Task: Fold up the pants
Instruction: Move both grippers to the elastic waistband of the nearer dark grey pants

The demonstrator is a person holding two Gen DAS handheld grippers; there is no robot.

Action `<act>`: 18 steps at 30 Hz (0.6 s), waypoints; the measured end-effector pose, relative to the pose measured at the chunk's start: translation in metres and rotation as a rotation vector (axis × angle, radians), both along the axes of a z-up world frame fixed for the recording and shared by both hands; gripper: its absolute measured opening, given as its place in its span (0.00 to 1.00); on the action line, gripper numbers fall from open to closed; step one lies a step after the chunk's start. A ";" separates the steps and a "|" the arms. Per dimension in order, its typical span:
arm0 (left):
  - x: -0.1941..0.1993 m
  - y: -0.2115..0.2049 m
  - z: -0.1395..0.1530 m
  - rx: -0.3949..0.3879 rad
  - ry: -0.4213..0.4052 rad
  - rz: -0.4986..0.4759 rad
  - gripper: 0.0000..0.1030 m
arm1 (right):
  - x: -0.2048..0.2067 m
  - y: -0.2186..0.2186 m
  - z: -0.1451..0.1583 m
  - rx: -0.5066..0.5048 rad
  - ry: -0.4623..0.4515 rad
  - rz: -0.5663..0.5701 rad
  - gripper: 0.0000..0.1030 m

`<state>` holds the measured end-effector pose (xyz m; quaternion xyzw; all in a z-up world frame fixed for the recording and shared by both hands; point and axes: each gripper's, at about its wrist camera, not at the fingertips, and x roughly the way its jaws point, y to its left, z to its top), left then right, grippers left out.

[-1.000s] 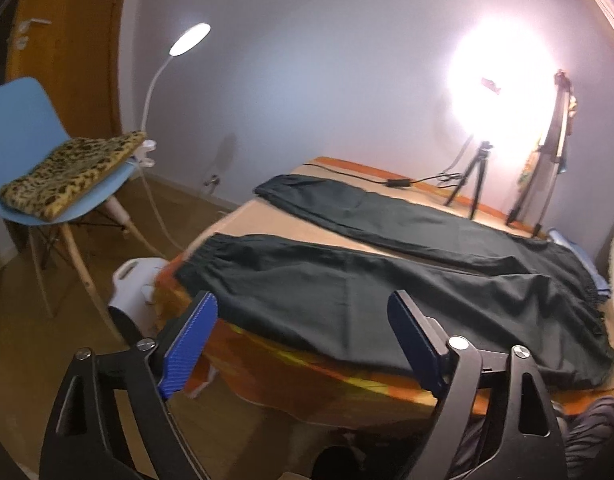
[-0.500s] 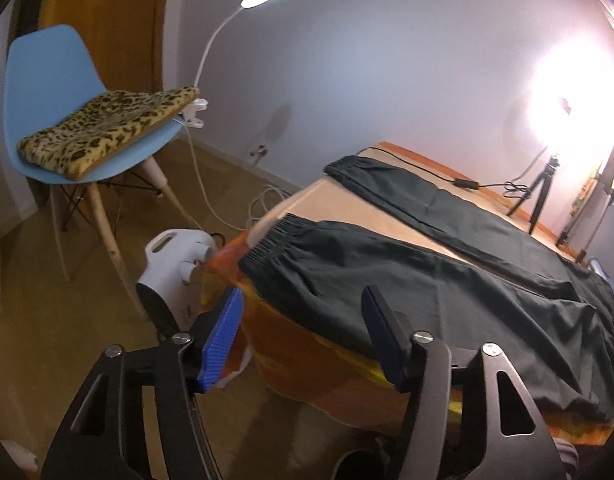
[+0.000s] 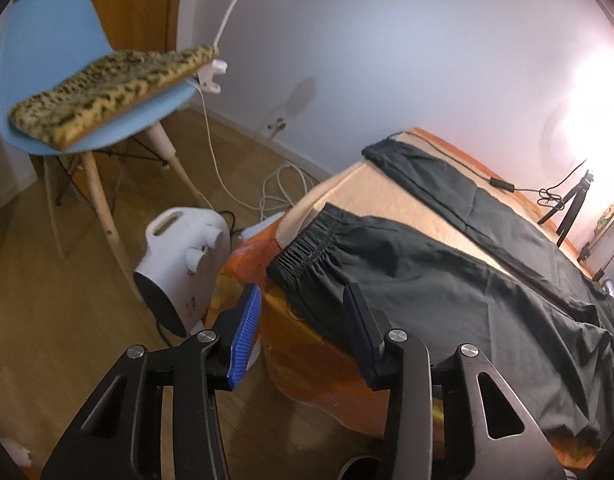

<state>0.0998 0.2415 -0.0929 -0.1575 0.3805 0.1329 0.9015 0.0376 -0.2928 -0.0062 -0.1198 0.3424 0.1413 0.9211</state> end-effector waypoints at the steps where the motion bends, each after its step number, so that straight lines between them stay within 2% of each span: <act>1: 0.004 0.001 -0.004 0.001 0.009 -0.004 0.40 | 0.000 0.004 -0.007 0.002 0.019 0.019 0.57; 7: 0.026 0.005 -0.024 -0.002 0.047 -0.019 0.40 | -0.004 0.033 -0.055 -0.042 0.127 0.123 0.56; 10: 0.036 0.008 -0.029 0.030 0.066 -0.023 0.40 | -0.003 0.046 -0.076 -0.055 0.177 0.161 0.56; 14: 0.049 0.012 -0.037 0.077 0.087 -0.018 0.40 | 0.004 0.061 -0.095 -0.065 0.215 0.187 0.56; 18: 0.056 0.014 -0.044 0.081 0.104 -0.019 0.40 | 0.012 0.071 -0.108 -0.072 0.235 0.201 0.56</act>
